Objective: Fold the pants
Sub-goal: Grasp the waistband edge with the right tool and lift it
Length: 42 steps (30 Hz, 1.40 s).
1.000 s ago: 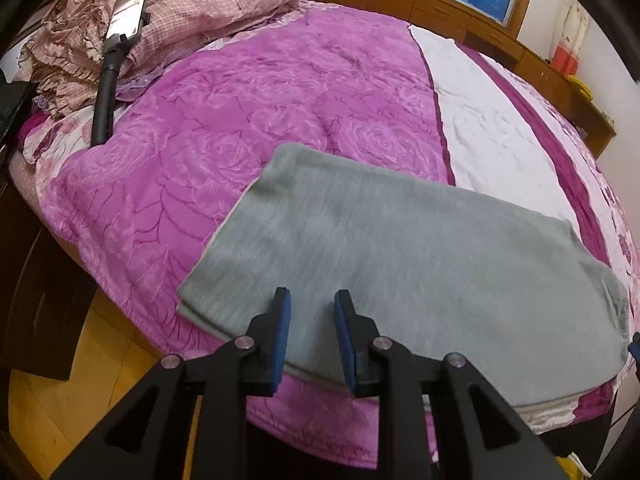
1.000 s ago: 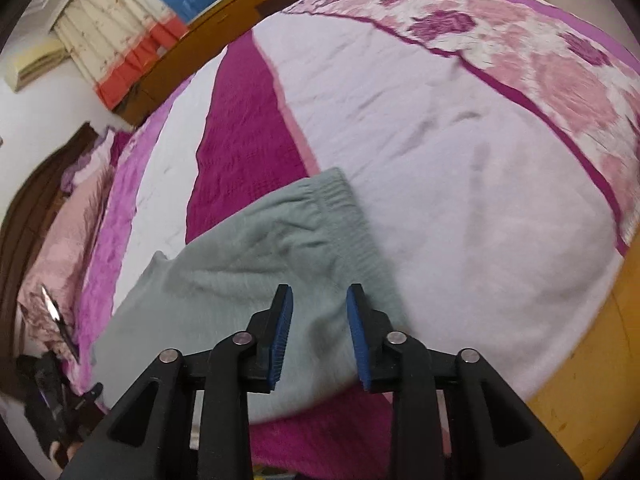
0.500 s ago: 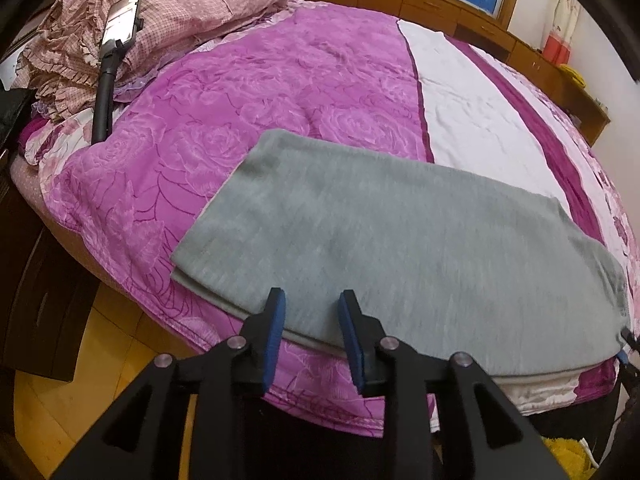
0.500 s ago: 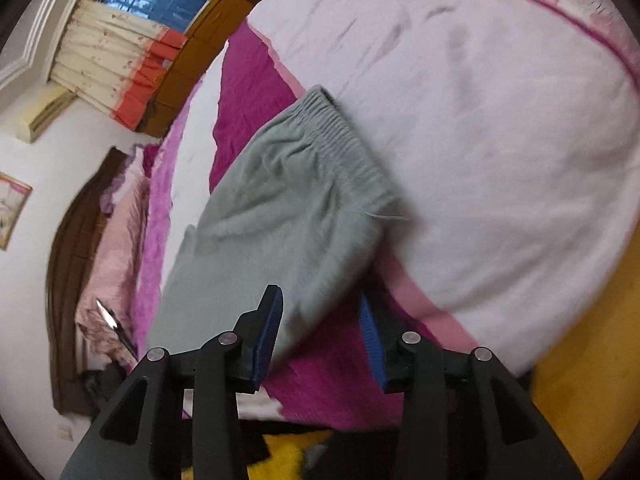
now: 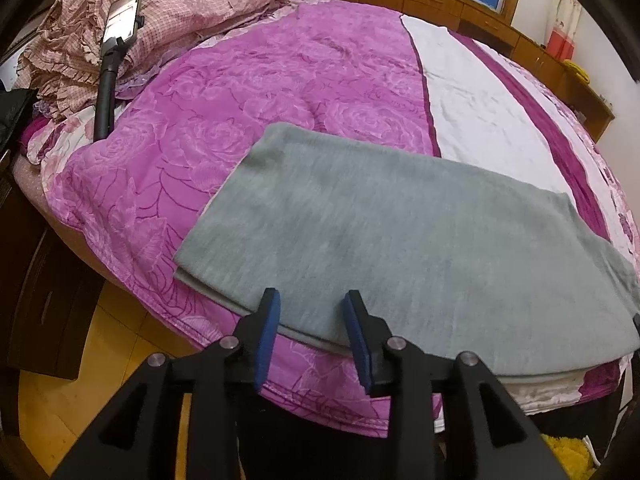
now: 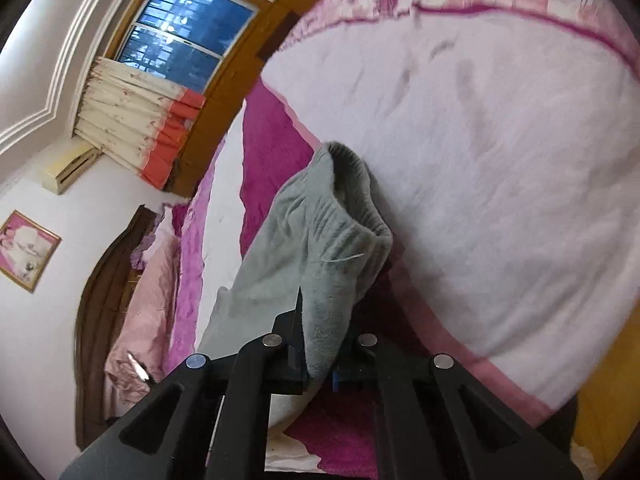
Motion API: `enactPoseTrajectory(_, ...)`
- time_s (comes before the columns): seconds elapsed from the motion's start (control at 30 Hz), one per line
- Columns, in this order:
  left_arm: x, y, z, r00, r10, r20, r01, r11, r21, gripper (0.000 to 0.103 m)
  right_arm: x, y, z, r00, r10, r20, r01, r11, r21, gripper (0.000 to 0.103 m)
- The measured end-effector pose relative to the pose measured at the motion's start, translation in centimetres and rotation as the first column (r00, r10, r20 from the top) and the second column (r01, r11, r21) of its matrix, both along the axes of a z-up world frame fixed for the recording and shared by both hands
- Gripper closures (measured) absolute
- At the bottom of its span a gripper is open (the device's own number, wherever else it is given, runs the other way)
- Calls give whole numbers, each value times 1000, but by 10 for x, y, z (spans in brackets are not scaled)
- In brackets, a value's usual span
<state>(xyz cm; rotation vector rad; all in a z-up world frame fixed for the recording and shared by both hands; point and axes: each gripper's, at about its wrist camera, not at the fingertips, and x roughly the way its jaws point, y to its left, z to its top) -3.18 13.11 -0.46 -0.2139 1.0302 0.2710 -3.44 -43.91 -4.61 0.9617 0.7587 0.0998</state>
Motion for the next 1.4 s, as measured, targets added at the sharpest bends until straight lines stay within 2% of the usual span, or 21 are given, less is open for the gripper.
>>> enactPoseTrajectory(0.13,1,0,-2,1000,1,-7,-1,1000,14,63,2,4,-3,1000,6,-31,-8,998,-56,103)
enactPoseTrajectory(0.23,1,-2,-3,1000,-5,-11,5,999,36,61,7,0,-26,993,4,-118,-6,1000,-23,99)
enactPoseTrajectory(0.33,1,-2,-4,1000,-3,-13,4,999,42,60,8,-8,-36,994,11,-105,-7,999,44,99)
enactPoseTrajectory(0.73,0,-3,1,1000,-1,-17,1,999,45,56,14,-6,-30,990,26,-138,-23,999,23,93)
enactPoseTrajectory(0.83,-2,-5,5,1000,-18,-25,19,998,56,56,17,-4,-27,990,28,-139,-24,999,28,87)
enactPoseTrajectory(1.0,-5,-7,10,999,-36,-26,38,998,50,49,18,5,-12,994,37,-105,-38,999,-8,66)
enactPoseTrajectory(1.17,-9,-7,14,999,-39,-11,40,998,43,49,19,16,-1,995,29,-97,-36,996,-77,61)
enactPoseTrajectory(1.4,-12,1,16,1000,-18,1,18,999,27,49,20,9,-14,994,-8,-107,3,999,-43,61)
